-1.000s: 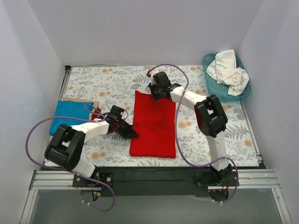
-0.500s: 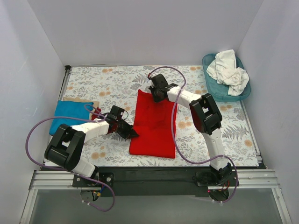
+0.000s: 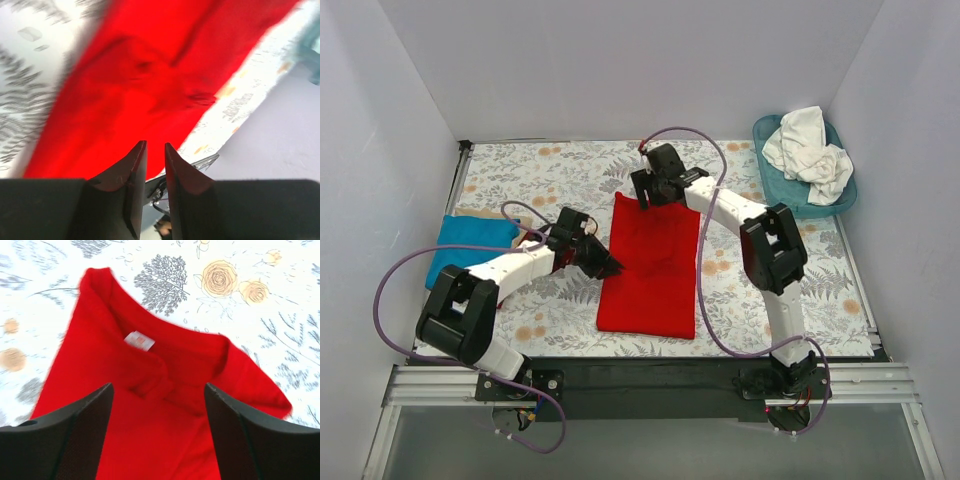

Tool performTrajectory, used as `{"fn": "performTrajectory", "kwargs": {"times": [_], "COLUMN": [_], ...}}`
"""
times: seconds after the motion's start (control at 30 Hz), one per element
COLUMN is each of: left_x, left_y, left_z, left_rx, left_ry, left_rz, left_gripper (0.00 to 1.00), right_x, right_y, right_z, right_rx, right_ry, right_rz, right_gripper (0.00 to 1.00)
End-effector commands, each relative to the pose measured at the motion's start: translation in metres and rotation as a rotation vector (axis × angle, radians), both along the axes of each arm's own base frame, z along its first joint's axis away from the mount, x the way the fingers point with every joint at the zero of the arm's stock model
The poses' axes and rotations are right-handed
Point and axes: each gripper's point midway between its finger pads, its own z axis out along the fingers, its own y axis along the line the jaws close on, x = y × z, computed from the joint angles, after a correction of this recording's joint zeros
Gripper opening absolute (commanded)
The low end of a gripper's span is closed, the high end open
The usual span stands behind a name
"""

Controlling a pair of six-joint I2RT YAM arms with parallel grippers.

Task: Fold and stack the t-shirts
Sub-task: Fold the tshirt

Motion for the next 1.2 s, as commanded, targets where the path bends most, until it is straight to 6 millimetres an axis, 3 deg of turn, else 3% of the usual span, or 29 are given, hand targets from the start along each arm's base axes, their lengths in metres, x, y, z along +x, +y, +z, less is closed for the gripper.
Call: {"fn": "performTrajectory", "kwargs": {"times": [0.0,0.03,0.07,0.1,0.13,0.17,0.2,0.27,0.3,0.33,0.37,0.4,0.53,0.6,0.73,1.17], "left_x": [0.016,0.019,0.013,0.012,0.002,-0.004,-0.010,-0.031,-0.038,-0.046,-0.061,-0.067,-0.096,-0.112,-0.122,-0.125], "left_y": [0.003,0.007,0.014,0.023,0.032,0.037,0.042,0.052,0.055,0.057,0.063,0.065,0.072,0.071,0.066,0.065], "left_z": [0.034,0.040,0.039,0.044,0.038,0.036,0.039,0.025,0.021,0.024,0.012,0.009,-0.003,-0.014,-0.020,-0.037], "left_rx": [0.033,0.054,0.090,0.129,0.165,0.185,0.196,0.223,0.230,0.220,0.233,0.235,0.219,0.221,0.239,0.246], "left_ry": [-0.142,-0.166,-0.150,-0.180,-0.149,-0.145,-0.159,-0.117,-0.108,-0.119,-0.085,-0.079,-0.061,-0.027,-0.007,0.028], "left_rz": [-0.061,-0.057,-0.053,-0.042,-0.043,-0.046,-0.048,-0.071,-0.079,-0.095,-0.104,-0.108,-0.142,-0.168,-0.184,-0.161], "left_gripper": [0.20,0.22,0.23,0.26,0.29,0.31,0.33,0.36,0.39,0.44,0.45,0.45,0.47,0.47,0.44,0.39], "right_x": [-0.017,-0.027,-0.044,-0.058,-0.073,-0.097,-0.119,-0.151,-0.181,-0.197,-0.210,-0.237,-0.286,-0.305,-0.325,-0.367], "right_y": [-0.006,-0.011,-0.021,-0.027,-0.027,-0.039,-0.037,-0.048,-0.064,-0.066,-0.070,-0.083,-0.097,-0.101,-0.105,-0.111], "right_z": [0.077,0.096,0.080,0.100,0.101,0.072,0.089,0.075,0.040,0.053,0.048,0.030,0.010,0.001,-0.012,-0.056], "right_rx": [0.123,0.162,0.147,0.184,0.226,0.207,0.274,0.313,0.285,0.350,0.383,0.391,0.481,0.515,0.542,0.567], "right_ry": [-0.059,-0.067,-0.019,-0.036,0.002,0.082,0.098,0.176,0.264,0.256,0.295,0.335,0.433,0.482,0.543,0.744], "right_rz": [-0.033,-0.049,-0.064,-0.070,-0.066,-0.071,-0.030,-0.062,-0.092,-0.072,-0.104,-0.117,-0.151,-0.170,-0.194,-0.275], "right_gripper": [0.80,0.80,0.80,0.80,0.81,0.81,0.81,0.80,0.80,0.79,0.78,0.77,0.73,0.70,0.67,0.56]}}
